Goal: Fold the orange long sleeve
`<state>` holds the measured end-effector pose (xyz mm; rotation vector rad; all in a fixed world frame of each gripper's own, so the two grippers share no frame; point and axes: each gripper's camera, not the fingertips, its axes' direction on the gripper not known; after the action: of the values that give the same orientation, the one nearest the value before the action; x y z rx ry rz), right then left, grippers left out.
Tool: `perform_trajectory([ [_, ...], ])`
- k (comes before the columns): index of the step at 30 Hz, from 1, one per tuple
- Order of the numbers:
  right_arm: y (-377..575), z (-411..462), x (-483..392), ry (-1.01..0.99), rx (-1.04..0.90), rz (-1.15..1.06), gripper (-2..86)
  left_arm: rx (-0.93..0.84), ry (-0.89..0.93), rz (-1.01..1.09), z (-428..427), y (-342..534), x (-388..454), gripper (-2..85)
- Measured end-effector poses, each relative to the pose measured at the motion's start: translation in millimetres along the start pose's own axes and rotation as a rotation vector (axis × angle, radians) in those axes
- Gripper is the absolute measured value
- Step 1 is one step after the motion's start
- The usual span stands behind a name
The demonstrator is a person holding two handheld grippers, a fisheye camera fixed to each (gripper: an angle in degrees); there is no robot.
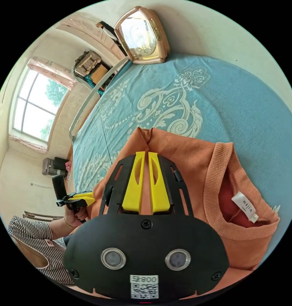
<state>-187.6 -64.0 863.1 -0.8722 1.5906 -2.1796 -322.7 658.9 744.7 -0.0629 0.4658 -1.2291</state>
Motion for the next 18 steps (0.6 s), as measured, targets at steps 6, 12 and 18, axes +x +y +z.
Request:
perform_trajectory([
  [6,85,-101,2,-0.141,0.283,0.005,0.7,0.056,-0.013,0.101,-20,10,30,1.7],
  [12,217,-134,-35,-0.099,0.094,-0.052,0.3,-0.086,-0.006,0.318,27,-7,82,1.2],
  [18,311,-139,-42,-0.109,0.051,0.052,0.3,-0.387,-0.097,0.432,99,8,116,0.6],
])
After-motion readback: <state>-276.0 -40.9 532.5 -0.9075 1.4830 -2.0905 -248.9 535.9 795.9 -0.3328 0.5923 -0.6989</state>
